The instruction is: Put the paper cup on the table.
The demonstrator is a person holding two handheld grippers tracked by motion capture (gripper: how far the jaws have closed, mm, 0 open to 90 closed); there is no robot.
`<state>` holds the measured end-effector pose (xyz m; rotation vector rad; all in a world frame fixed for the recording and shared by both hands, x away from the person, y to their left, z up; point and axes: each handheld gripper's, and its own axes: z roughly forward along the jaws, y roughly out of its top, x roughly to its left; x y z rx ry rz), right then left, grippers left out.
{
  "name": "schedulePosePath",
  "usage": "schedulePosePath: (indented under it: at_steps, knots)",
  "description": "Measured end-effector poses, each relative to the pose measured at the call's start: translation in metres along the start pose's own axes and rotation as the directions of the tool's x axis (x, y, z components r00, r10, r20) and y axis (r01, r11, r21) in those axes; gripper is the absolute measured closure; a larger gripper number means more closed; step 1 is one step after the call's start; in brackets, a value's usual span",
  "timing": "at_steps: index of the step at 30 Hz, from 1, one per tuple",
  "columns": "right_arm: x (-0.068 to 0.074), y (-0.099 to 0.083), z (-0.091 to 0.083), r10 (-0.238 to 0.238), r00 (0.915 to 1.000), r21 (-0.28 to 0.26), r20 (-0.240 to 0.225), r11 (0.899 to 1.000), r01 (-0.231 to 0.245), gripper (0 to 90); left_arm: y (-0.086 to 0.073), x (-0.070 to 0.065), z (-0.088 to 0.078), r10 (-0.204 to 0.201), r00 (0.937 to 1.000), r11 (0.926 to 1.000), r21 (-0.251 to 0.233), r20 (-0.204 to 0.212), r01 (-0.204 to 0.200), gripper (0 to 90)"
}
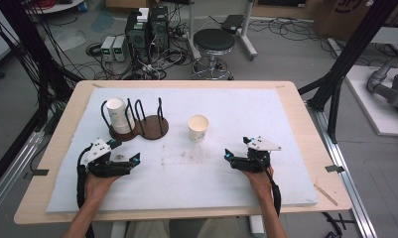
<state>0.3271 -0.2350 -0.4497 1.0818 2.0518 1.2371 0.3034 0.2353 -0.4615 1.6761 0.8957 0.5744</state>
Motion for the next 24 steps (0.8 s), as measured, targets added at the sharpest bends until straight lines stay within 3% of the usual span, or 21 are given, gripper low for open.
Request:
schedulePosePath:
  at_steps: [11,24]
  knots:
    - [-0.0054,-0.0036,-0.0032,0.055,0.9982,-0.039,-0.025,0.998,-0.056,15.4,0.0000,0.0002,-0.0001,0.002,1.0000,1.0000,-0.001,0.000,-0.002,8.8]
    - [-0.0055,-0.0059,-0.0064,0.062,0.9979,-0.072,-0.020,0.995,-0.063,16.3,-0.0002,-0.0008,-0.0003,0.008,0.9999,1.0000,-0.002,-0.010,-0.008,8.8]
